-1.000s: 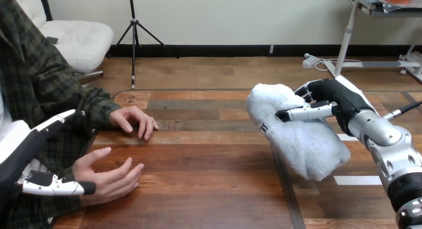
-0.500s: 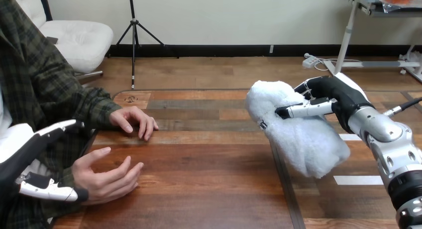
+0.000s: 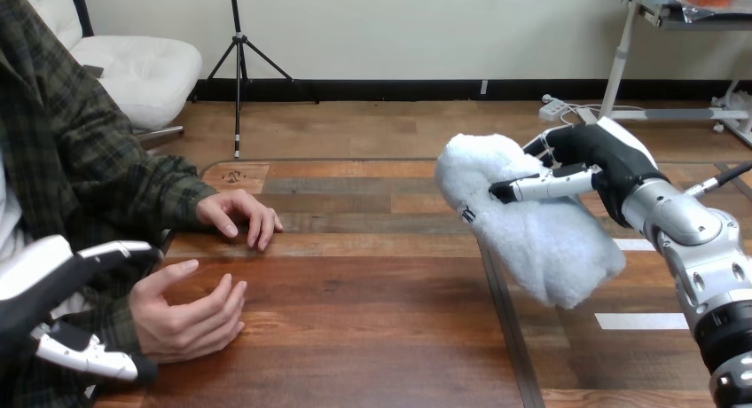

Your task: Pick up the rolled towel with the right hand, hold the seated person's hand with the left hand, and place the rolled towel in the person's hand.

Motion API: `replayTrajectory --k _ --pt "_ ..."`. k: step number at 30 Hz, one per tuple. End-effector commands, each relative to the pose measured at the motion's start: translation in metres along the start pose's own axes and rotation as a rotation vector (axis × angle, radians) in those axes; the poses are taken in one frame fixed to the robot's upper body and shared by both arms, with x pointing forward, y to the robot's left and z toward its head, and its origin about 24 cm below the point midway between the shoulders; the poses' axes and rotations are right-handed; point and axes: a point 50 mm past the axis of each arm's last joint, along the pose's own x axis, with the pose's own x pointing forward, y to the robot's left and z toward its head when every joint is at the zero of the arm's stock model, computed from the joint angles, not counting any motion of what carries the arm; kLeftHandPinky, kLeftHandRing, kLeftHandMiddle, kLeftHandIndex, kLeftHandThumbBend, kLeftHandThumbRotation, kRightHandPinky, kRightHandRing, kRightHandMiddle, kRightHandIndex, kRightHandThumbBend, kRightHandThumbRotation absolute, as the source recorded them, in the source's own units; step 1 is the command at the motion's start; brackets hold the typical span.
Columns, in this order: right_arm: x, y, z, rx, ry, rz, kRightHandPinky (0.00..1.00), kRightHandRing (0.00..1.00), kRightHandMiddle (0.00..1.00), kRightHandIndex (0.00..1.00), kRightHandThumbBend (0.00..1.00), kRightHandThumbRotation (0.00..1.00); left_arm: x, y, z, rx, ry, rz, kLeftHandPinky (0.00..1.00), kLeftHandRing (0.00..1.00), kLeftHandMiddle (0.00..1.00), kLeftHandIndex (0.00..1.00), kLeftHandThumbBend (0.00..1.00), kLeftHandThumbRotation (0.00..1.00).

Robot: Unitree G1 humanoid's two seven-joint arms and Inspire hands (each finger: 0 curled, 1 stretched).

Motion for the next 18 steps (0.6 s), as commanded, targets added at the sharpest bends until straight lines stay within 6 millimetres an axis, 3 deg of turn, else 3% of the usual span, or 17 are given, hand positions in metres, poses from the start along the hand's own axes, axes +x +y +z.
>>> replayTrajectory --k 1,18 --pt "-0.003 -0.0172 0.0302 -0.031 -0.126 -0.047 0.29 0.36 0.43 0.44 0.75 0.0 0.0067 0.0215 0.0068 0.038 -0.053 0.026 0.76 0.82 0.84 0.84 1.0 0.33" --pt "-0.008 -0.0173 0.0316 -0.008 -0.148 -0.024 0.3 0.36 0.43 0.44 0.75 0.0 0.0115 0.0155 0.0033 0.051 -0.024 -0.028 0.73 0.8 0.82 0.82 1.0 0.35"
